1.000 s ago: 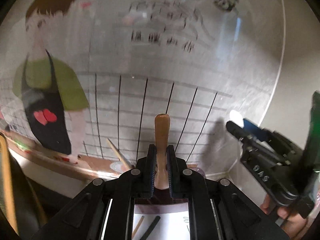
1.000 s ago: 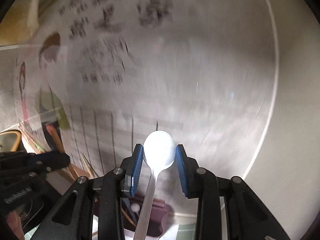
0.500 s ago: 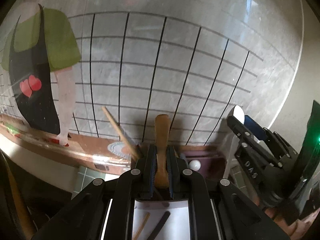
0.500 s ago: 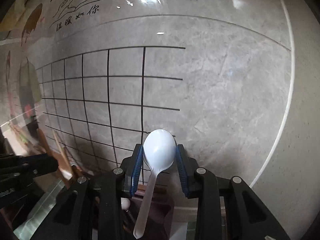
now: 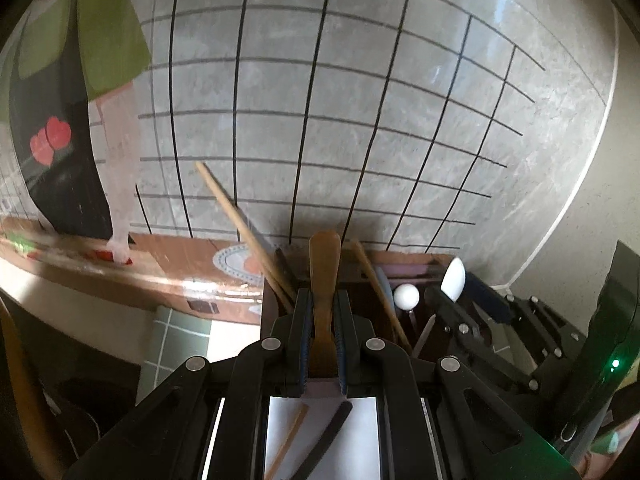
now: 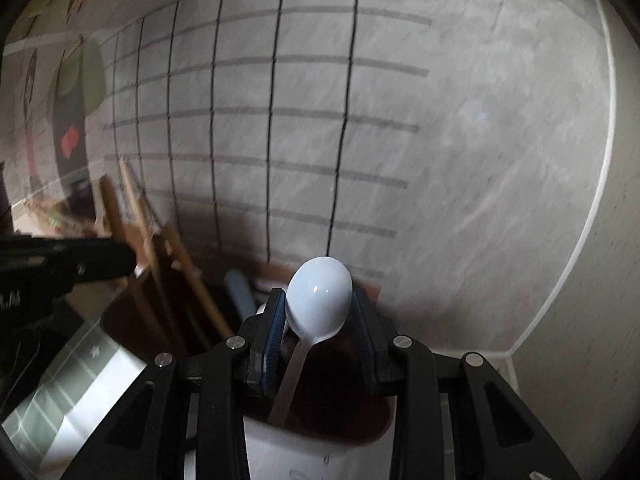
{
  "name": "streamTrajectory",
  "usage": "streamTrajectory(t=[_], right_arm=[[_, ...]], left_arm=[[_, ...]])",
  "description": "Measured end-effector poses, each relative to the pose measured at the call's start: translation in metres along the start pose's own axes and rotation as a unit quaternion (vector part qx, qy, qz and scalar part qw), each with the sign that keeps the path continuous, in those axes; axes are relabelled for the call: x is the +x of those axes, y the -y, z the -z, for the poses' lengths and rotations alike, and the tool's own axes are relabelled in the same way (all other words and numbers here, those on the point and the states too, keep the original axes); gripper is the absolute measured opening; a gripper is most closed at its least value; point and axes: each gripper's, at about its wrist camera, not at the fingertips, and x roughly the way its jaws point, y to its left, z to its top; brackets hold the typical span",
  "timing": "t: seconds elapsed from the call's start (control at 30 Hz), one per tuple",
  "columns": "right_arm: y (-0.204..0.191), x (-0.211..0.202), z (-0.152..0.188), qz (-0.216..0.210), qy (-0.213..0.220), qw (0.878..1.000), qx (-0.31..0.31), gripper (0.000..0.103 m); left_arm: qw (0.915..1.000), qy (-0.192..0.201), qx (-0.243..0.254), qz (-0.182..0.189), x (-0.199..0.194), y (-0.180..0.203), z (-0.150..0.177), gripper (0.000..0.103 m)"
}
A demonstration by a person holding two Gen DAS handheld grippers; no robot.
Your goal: Organize utensils
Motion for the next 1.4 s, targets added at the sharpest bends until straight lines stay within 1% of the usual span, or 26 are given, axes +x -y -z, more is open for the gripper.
streamTrajectory(t=[0.1, 0.2, 0.23, 0.3, 0.33, 0.37, 0.4, 0.47, 0.53, 0.6, 0.67, 0.73, 0.8, 0.87, 0.93, 1.0, 1.03, 1.1, 1.2, 1.23, 1.27, 1.33, 1.4], right_arm=[[-0.002, 0.01, 0.008, -0.019, -0.028, 0.999, 0.009, 0.031], [0.007, 0.017, 0.015, -0.051, -0.061, 0.996, 0.04, 0.032], [0.018, 0.015, 0.016, -0.058, -0.068, 0.995, 0.051, 0.033], [0.027, 0.013, 0.017, -0.067, -0.086, 0.992, 0.063, 0.043], [0.034, 0.01, 0.015, -0.069, -0.095, 0.991, 0.065, 0.053], [0.039, 0.007, 0.015, -0.068, -0.095, 0.991, 0.065, 0.056], [0.04, 0.002, 0.015, -0.07, -0.09, 0.991, 0.064, 0.056], [0.043, -0.011, 0.014, -0.074, -0.083, 0.992, 0.061, 0.061], [0.045, -0.028, 0.019, -0.078, -0.079, 0.991, 0.067, 0.062], [0.044, -0.044, 0.019, -0.081, -0.085, 0.99, 0.075, 0.064], [0.042, -0.057, 0.028, -0.084, -0.101, 0.988, 0.084, 0.067], [0.033, -0.063, 0.033, -0.095, -0.124, 0.983, 0.094, 0.067], [0.023, -0.065, 0.039, -0.106, -0.138, 0.98, 0.101, 0.067], [0.01, -0.064, 0.044, -0.108, -0.154, 0.978, 0.096, 0.067], [-0.004, -0.065, 0.049, -0.111, -0.18, 0.973, 0.09, 0.066], [-0.012, -0.065, 0.059, -0.12, -0.204, 0.967, 0.093, 0.061], [-0.02, -0.063, 0.063, -0.129, -0.215, 0.963, 0.094, 0.057], [-0.039, -0.058, 0.07, -0.14, -0.233, 0.958, 0.087, 0.055], [-0.068, -0.041, 0.077, -0.127, -0.258, 0.955, 0.072, 0.053], [-0.076, -0.032, 0.079, -0.121, -0.265, 0.954, 0.075, 0.05], [-0.081, -0.025, 0.08, -0.113, -0.271, 0.953, 0.08, 0.045], [-0.09, -0.01, 0.08, -0.09, -0.277, 0.953, 0.089, 0.039], [-0.096, 0.004, 0.081, -0.067, -0.286, 0.952, 0.09, 0.037]], left_arm=[[1.0, -0.006, -0.003, -0.001, 0.001, 0.001, 0.002, 0.012], [0.9999, -0.012, -0.009, 0.002, 0.001, -0.001, 0.004, 0.013], [0.9997, -0.017, -0.014, 0.005, 0.001, -0.003, 0.004, 0.013], [0.9996, -0.023, -0.017, 0.008, 0.0, -0.005, 0.005, 0.014], [0.9996, -0.023, -0.017, 0.007, -0.002, -0.004, 0.005, 0.014], [0.9996, -0.022, -0.014, 0.005, -0.006, -0.005, 0.006, 0.016], [0.9997, -0.022, -0.013, 0.003, -0.01, -0.004, 0.006, 0.018], [0.9997, -0.02, -0.011, 0.007, -0.02, -0.004, 0.01, 0.035], [0.9998, -0.016, -0.01, 0.01, -0.034, -0.007, 0.02, 0.046], [0.9998, -0.015, -0.004, 0.012, -0.045, -0.008, 0.031, 0.049], [0.9993, -0.032, 0.005, 0.018, -0.053, -0.011, 0.049, 0.049], [0.9986, -0.05, 0.004, 0.017, -0.056, -0.016, 0.065, 0.049], [0.9971, -0.076, 0.0, 0.012, -0.06, -0.023, 0.088, 0.049], [0.995, -0.099, -0.001, 0.009, -0.066, -0.031, 0.111, 0.049], [0.9933, -0.116, -0.001, 0.005, -0.074, -0.039, 0.131, 0.049], [0.9919, -0.127, -0.004, -0.004, -0.079, -0.046, 0.144, 0.051], [0.9911, -0.133, -0.007, -0.009, -0.084, -0.051, 0.152, 0.052], [0.9904, -0.137, -0.01, -0.014, -0.093, -0.057, 0.163, 0.053], [0.9902, -0.137, -0.005, -0.025, -0.107, -0.063, 0.175, 0.057], [0.9902, -0.137, -0.002, -0.027, -0.109, -0.065, 0.178, 0.06], [0.9903, -0.136, 0.002, -0.031, -0.115, -0.067, 0.183, 0.061], [0.9902, -0.134, 0.005, -0.037, -0.12, -0.07, 0.189, 0.062], [0.99, -0.135, 0.006, -0.041, -0.124, -0.072, 0.193, 0.062]])
